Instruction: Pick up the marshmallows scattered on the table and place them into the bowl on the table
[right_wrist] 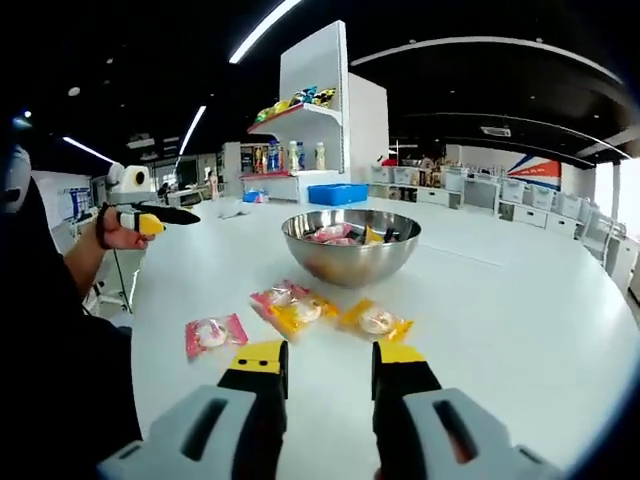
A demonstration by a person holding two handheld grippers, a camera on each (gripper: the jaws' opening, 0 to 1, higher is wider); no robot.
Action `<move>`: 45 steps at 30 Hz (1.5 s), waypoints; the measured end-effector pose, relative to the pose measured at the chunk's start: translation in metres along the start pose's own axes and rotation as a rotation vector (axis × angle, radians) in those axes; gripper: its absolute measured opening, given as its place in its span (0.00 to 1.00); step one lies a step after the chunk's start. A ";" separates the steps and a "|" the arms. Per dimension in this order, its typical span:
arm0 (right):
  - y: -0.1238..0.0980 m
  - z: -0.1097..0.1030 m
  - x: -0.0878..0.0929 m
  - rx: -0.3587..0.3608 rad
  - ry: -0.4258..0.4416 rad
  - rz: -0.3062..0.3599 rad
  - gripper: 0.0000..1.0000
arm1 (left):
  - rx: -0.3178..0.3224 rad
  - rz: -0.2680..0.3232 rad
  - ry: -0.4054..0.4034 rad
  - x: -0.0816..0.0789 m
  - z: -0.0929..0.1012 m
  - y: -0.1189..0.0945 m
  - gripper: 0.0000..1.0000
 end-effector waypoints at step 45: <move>0.051 0.042 0.004 -0.191 -0.149 -0.282 0.41 | 0.013 -0.008 -0.035 0.004 -0.003 0.001 0.53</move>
Point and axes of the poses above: the point that each gripper's makers call its tool centre point, and the gripper's own axes: y roughly forward along the fingers, z roughly to its right, x roughly out of its underside, the point moved 2 cm from there along -y, roughly backward along the fingers, and after that the axes turned 10 degrees about -x, right-handed, at the moved point
